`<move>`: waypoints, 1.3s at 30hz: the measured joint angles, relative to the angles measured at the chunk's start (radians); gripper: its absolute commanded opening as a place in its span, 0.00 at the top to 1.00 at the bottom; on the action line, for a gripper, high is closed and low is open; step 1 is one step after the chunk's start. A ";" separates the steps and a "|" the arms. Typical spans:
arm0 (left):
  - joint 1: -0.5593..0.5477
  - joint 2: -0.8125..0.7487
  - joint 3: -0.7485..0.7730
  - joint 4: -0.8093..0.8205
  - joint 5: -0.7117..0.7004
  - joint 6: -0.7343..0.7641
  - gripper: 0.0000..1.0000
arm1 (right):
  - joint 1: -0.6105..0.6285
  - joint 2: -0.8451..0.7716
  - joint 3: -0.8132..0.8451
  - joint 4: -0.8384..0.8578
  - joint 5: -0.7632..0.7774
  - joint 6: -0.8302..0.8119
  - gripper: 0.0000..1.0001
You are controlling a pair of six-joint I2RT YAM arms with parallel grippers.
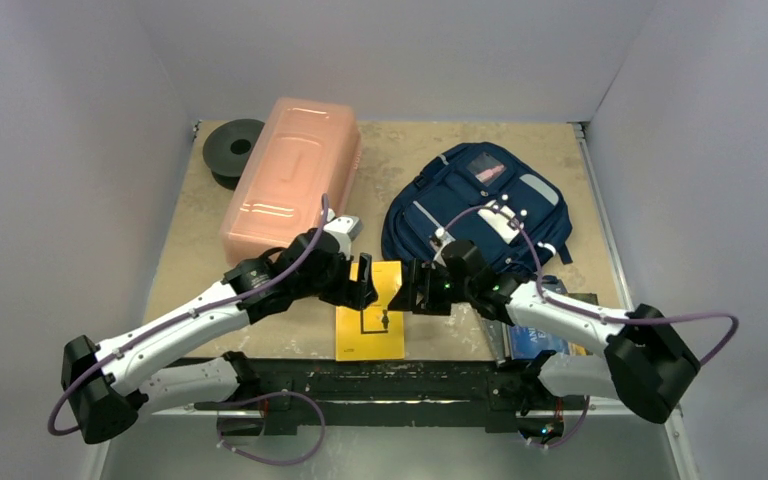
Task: Pack the student bag
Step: Place the book at the center of the board, then unzip the student bag at the center of the board.
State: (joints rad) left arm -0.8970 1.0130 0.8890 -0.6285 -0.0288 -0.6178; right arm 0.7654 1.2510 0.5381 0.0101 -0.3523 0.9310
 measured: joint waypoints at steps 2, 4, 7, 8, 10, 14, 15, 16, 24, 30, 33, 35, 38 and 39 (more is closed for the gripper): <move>0.000 0.035 0.000 0.047 0.026 -0.003 0.27 | -0.026 -0.047 0.042 -0.097 0.070 -0.069 0.15; 0.000 0.078 0.001 0.100 0.049 -0.009 0.28 | -0.101 -0.101 0.076 -0.182 0.145 -0.128 0.14; 0.000 0.154 0.014 0.166 0.075 -0.016 0.30 | -0.281 -0.171 0.098 -0.267 0.247 -0.182 0.09; 0.000 0.188 0.027 0.195 0.084 -0.017 0.30 | -0.351 -0.200 0.097 -0.294 0.286 -0.191 0.08; -0.001 0.267 0.066 0.252 0.102 -0.018 0.31 | -0.483 -0.255 0.090 -0.334 0.346 -0.200 0.08; -0.002 0.466 0.216 0.317 0.136 -0.018 0.32 | -0.684 -0.289 0.086 -0.357 0.400 -0.227 0.21; -0.002 0.519 0.263 0.325 0.143 -0.017 0.32 | -0.742 -0.276 0.084 -0.354 0.393 -0.238 0.24; -0.002 0.567 0.306 0.332 0.151 -0.017 0.33 | -0.800 -0.259 0.080 -0.346 0.386 -0.248 0.27; 0.019 0.794 0.487 0.353 0.255 -0.065 0.34 | -0.982 -0.110 0.050 -0.314 0.224 -0.270 0.38; 0.080 0.898 0.524 0.373 0.322 -0.146 0.35 | -0.986 -0.031 0.049 -0.282 0.177 -0.269 0.50; 0.089 0.940 0.543 0.393 0.333 -0.181 0.33 | -0.986 -0.027 0.048 -0.273 0.170 -0.261 0.50; 0.090 0.975 0.559 0.418 0.345 -0.218 0.32 | -0.986 -0.025 0.049 -0.270 0.169 -0.261 0.50; 0.090 1.049 0.607 0.468 0.355 -0.280 0.32 | -0.986 -0.004 0.058 -0.270 0.173 -0.273 0.51; 0.090 1.061 0.616 0.477 0.355 -0.286 0.32 | -0.985 0.006 0.064 -0.270 0.173 -0.280 0.51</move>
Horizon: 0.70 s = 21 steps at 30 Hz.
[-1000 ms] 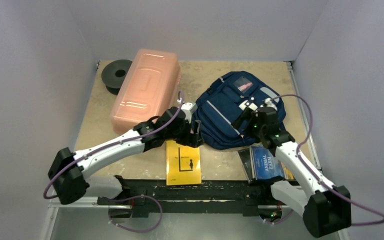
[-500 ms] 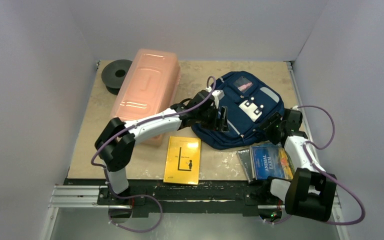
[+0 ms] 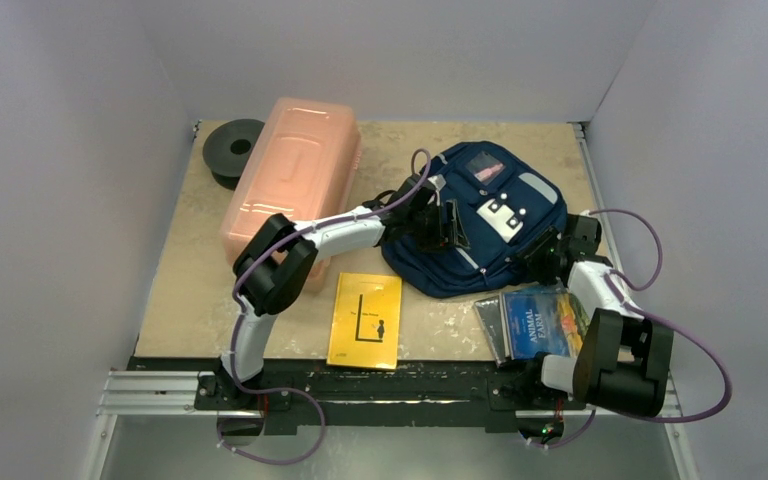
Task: Pack the student bag
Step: Unzip the student bag at the center of the board.
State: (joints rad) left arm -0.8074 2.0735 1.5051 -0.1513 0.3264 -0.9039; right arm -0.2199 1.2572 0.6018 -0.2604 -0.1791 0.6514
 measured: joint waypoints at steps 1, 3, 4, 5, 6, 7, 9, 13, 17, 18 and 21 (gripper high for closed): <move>0.000 0.014 0.011 0.007 -0.002 -0.013 0.33 | 0.000 0.006 0.004 0.000 0.000 -0.006 0.51; 0.000 0.032 0.025 0.022 -0.013 -0.049 0.34 | 0.000 0.008 0.009 0.007 0.000 -0.019 0.51; 0.000 0.034 0.025 0.030 -0.021 -0.071 0.34 | 0.000 0.008 0.013 0.009 0.001 -0.027 0.51; 0.000 0.035 0.024 0.034 -0.029 -0.098 0.33 | 0.000 0.008 0.017 0.010 0.002 -0.035 0.51; 0.001 0.034 0.019 0.043 -0.038 -0.120 0.33 | 0.000 0.008 0.022 0.008 0.002 -0.043 0.51; 0.001 0.030 0.007 0.060 -0.049 -0.135 0.32 | 0.000 0.008 0.026 0.006 0.003 -0.051 0.51; -0.005 -0.003 -0.056 0.101 -0.090 -0.153 0.32 | 0.000 0.008 0.036 -0.001 0.003 -0.066 0.51; -0.014 -0.100 -0.143 0.107 -0.175 -0.156 0.33 | 0.000 0.003 0.040 -0.005 0.002 -0.088 0.51; -0.013 -0.183 -0.204 0.106 -0.242 -0.168 0.34 | 0.000 0.004 0.045 -0.011 -0.002 -0.104 0.50; -0.012 -0.188 -0.209 0.108 -0.250 -0.175 0.34 | 0.000 0.004 0.048 -0.012 -0.003 -0.107 0.50; -0.003 -0.171 -0.211 0.110 -0.252 -0.208 0.36 | 0.000 0.004 0.053 -0.016 -0.008 -0.117 0.50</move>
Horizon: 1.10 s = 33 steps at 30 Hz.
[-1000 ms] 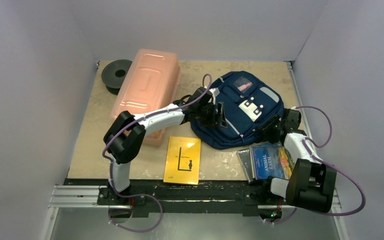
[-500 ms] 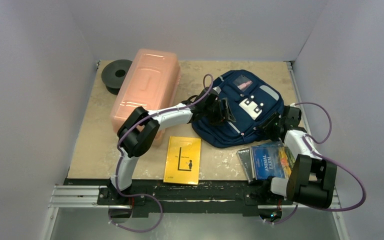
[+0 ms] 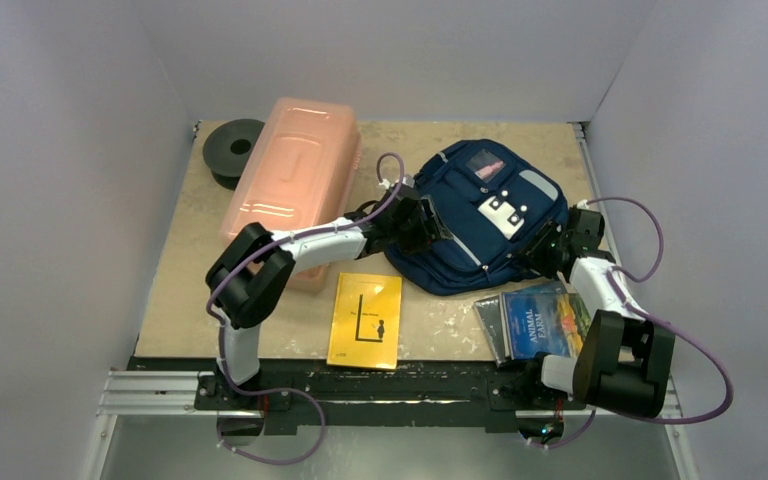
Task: Pack the student bag
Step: Unzip the student bag at the center of the board.
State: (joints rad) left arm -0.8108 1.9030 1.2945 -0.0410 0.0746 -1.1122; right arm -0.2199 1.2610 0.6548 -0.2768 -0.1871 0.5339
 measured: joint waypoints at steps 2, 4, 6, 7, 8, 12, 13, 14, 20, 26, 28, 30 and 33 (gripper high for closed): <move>0.007 0.034 0.009 -0.002 0.008 -0.033 0.36 | 0.000 0.000 0.002 -0.002 -0.006 -0.005 0.50; 0.013 0.070 0.013 -0.003 0.019 -0.077 0.36 | 0.000 -0.005 0.003 -0.004 -0.007 -0.012 0.50; 0.019 0.087 0.014 -0.003 0.027 -0.119 0.36 | 0.000 -0.015 0.005 -0.011 -0.006 -0.020 0.50; 0.022 0.089 0.014 -0.002 0.028 -0.138 0.37 | 0.000 -0.021 0.006 -0.014 -0.006 -0.024 0.50; 0.023 0.089 0.014 0.000 0.029 -0.155 0.37 | 0.000 -0.029 0.009 -0.016 -0.006 -0.027 0.50; 0.026 0.096 0.019 0.001 0.032 -0.196 0.36 | 0.000 -0.051 0.019 -0.015 -0.006 -0.039 0.50; 0.027 0.096 0.019 0.001 0.033 -0.204 0.36 | 0.000 -0.052 0.021 -0.014 -0.006 -0.042 0.49; 0.026 0.096 0.019 0.002 0.032 -0.210 0.36 | 0.000 -0.051 0.022 -0.014 -0.006 -0.045 0.49; 0.028 0.097 0.000 0.035 0.037 -0.242 0.56 | 0.001 -0.050 0.022 -0.012 -0.013 -0.058 0.47; 0.037 0.137 0.005 0.063 0.045 -0.189 1.00 | 0.012 -0.037 0.044 -0.011 -0.015 -0.084 0.47; 0.037 0.137 0.006 0.084 0.043 -0.153 1.00 | 0.021 -0.035 0.053 -0.011 -0.015 -0.098 0.47; 0.038 0.129 0.007 0.097 0.035 -0.108 1.00 | 0.032 -0.035 0.060 -0.010 -0.014 -0.116 0.47; 0.040 0.105 0.016 0.096 0.017 -0.039 1.00 | 0.039 -0.037 0.063 -0.008 -0.010 -0.143 0.48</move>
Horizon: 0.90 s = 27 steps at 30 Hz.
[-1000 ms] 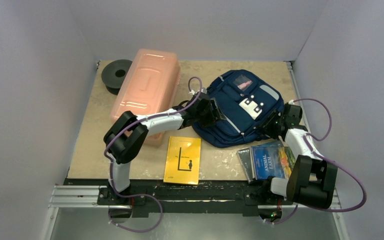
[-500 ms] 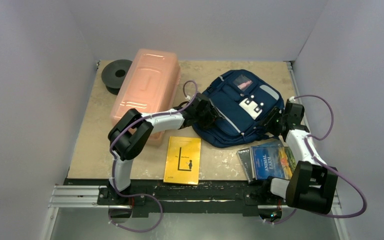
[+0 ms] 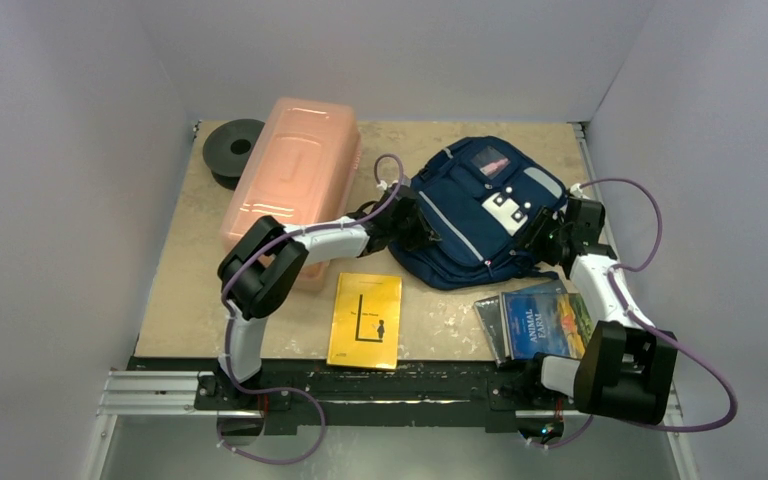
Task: Pack the student bag
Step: Unzip the student bag at the center of the board.
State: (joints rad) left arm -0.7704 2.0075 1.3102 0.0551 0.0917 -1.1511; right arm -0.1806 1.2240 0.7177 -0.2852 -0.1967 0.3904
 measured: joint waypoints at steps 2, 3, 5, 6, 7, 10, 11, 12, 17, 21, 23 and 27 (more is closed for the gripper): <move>0.006 -0.013 0.031 -0.026 -0.003 0.045 1.00 | 0.005 0.000 0.002 0.003 0.005 -0.021 0.48; 0.011 -0.015 0.055 -0.040 -0.002 0.067 1.00 | 0.008 0.000 0.002 0.008 0.008 -0.032 0.47; 0.025 -0.016 0.095 -0.057 0.005 0.098 1.00 | 0.022 -0.003 0.002 0.020 0.027 -0.058 0.45; 0.035 -0.016 0.118 -0.068 0.014 0.111 1.00 | 0.040 -0.008 0.002 0.029 0.042 -0.077 0.44; 0.047 -0.016 0.136 -0.077 0.030 0.122 1.00 | 0.055 -0.016 0.002 0.039 0.047 -0.092 0.42; 0.081 -0.016 0.172 -0.089 0.079 0.131 1.00 | 0.123 -0.043 0.002 0.095 0.032 -0.161 0.41; 0.092 -0.016 0.179 -0.089 0.096 0.132 1.00 | 0.142 -0.045 0.002 0.113 0.003 -0.188 0.41; 0.102 -0.015 0.186 -0.092 0.111 0.133 1.00 | 0.151 -0.042 0.003 0.122 -0.020 -0.208 0.41; 0.125 -0.008 0.225 -0.130 0.161 0.134 1.00 | 0.167 0.047 0.036 0.123 -0.058 -0.307 0.45; 0.131 0.003 0.271 -0.154 0.193 0.125 1.00 | 0.167 0.097 0.045 0.092 -0.029 -0.375 0.47; 0.134 0.013 0.289 -0.154 0.208 0.121 1.00 | 0.167 0.108 0.048 0.074 -0.022 -0.397 0.48; 0.142 0.031 0.305 -0.155 0.232 0.113 1.00 | 0.167 0.126 0.056 0.065 -0.019 -0.430 0.48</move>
State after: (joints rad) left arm -0.6281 2.0388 1.6154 -0.1001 0.3233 -1.0378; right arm -0.0139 1.3495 0.7742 -0.2203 -0.2157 -0.0399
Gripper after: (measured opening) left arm 0.035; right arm 0.525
